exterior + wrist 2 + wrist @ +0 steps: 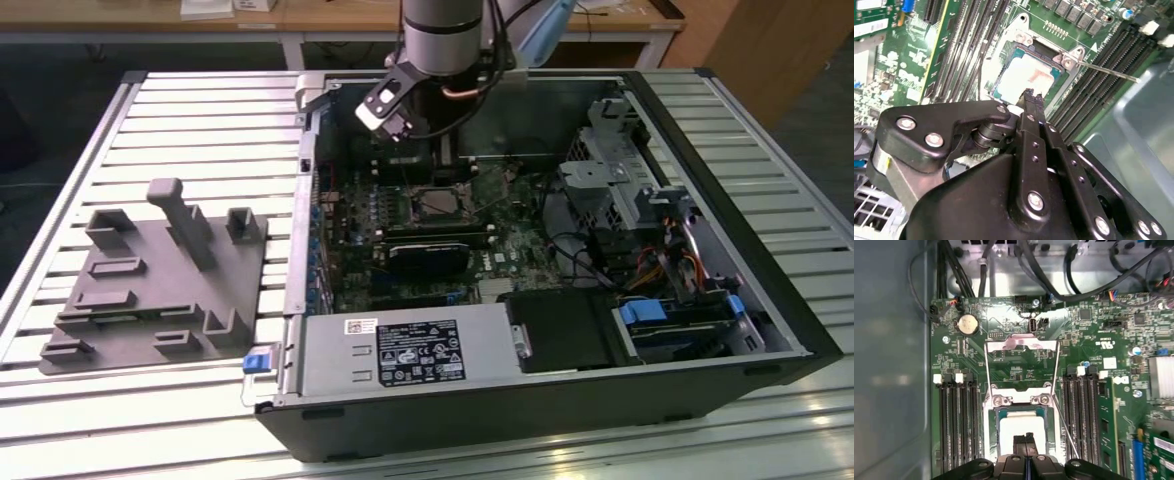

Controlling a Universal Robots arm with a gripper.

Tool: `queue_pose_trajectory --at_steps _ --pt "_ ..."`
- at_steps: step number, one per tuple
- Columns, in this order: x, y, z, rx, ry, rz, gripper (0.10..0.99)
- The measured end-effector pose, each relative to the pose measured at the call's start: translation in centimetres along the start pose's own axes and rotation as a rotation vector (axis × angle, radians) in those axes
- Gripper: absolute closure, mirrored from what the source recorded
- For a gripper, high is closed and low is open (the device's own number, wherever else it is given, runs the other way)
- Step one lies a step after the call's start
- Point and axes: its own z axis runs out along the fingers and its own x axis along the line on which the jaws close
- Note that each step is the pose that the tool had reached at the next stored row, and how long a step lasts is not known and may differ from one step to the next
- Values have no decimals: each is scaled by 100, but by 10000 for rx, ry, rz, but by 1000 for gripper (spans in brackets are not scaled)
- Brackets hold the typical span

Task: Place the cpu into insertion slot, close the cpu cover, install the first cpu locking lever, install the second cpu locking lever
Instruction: 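Place the cpu into insertion slot, then close the cpu cover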

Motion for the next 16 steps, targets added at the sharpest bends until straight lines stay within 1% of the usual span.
queue_pose_trajectory --at_steps 5,9,11,16 --pt "1 10 -137 -1 -8 7 980" --pt "1 17 -230 -3 -23 9 980" --pt "1 18 -246 -4 -26 9 980" --pt "1 18 -249 -5 -26 9 980"
